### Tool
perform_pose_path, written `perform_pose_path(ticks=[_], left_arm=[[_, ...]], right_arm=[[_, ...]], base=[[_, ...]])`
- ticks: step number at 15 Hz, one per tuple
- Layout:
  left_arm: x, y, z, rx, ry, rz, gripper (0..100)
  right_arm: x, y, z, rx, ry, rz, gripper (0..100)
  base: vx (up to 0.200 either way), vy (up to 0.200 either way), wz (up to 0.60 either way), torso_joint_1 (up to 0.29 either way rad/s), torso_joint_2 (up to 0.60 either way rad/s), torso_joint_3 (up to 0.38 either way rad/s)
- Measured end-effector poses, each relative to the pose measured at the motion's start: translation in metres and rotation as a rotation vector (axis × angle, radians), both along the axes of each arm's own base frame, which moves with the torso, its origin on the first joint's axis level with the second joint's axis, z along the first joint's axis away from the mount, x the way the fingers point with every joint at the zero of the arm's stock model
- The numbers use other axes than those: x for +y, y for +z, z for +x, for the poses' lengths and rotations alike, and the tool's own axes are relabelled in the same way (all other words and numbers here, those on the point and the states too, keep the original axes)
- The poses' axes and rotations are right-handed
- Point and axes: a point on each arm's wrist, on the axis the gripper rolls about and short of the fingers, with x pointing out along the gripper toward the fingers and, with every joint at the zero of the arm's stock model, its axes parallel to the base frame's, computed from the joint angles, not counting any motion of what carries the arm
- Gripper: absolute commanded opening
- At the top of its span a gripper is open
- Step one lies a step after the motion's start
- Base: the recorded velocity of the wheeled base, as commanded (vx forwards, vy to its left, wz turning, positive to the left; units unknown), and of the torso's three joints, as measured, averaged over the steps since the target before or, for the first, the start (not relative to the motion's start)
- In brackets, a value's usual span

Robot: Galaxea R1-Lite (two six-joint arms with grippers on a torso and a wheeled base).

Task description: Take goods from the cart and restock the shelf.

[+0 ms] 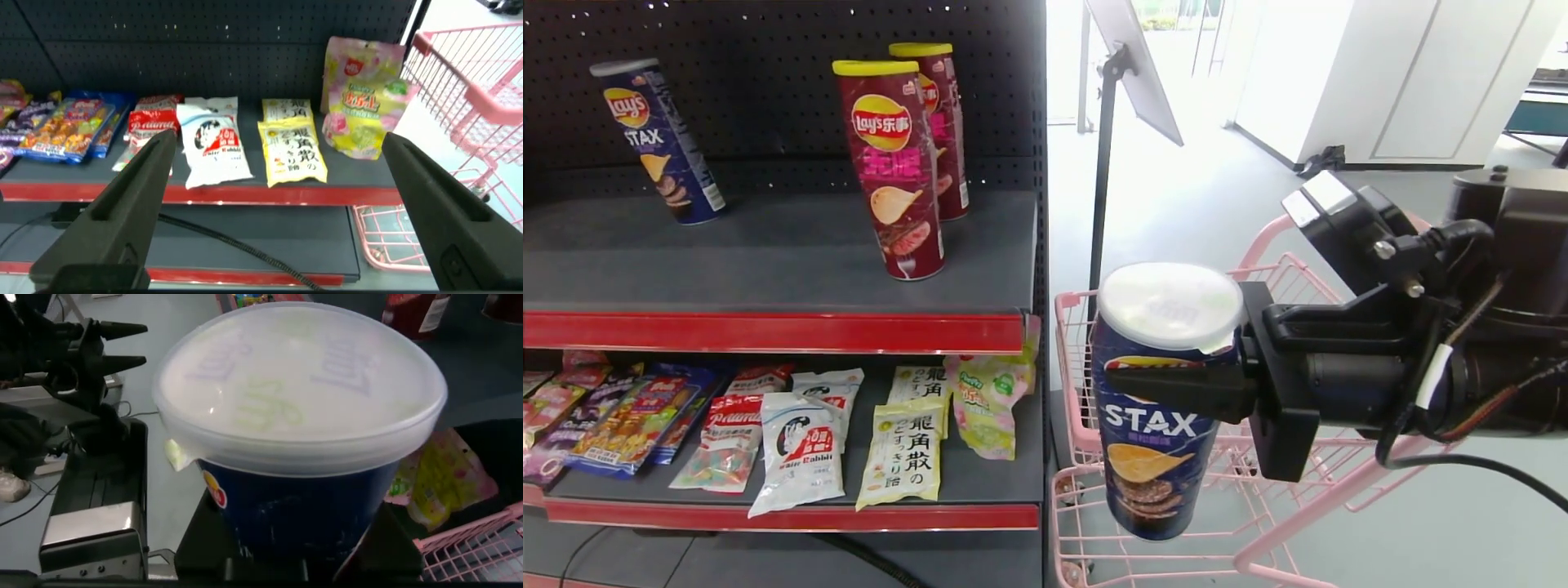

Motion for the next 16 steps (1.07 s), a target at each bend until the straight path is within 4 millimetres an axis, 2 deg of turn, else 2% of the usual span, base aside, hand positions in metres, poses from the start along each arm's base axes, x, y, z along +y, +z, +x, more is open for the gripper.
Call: perform_pose_path(ticks=[7, 11, 16], left_arm=[[0.0, 0.0, 0.0, -0.002, 0.0, 0.0, 100], [0.0, 0.0, 0.0, 0.0, 0.0, 0.0, 100], [0.0, 0.0, 0.0, 0.0, 0.0, 0.0, 100]], right_arm=[[-0.005, 0.0, -0.005, -0.005, -0.001, 0.003, 0], [-0.016, -0.002, -0.008, -0.006, -0.039, -0.001, 0], [-0.034, 0.006, -0.016, -0.043, -0.077, 0.022, 0]], base=[[0.0, 0.0, 0.0, 0.232, -0.57, -0.323], [0.0, 0.0, 0.0, 0.015, -0.05, -0.023], [0.0, 0.0, 0.0, 0.0, 0.0, 0.0]])
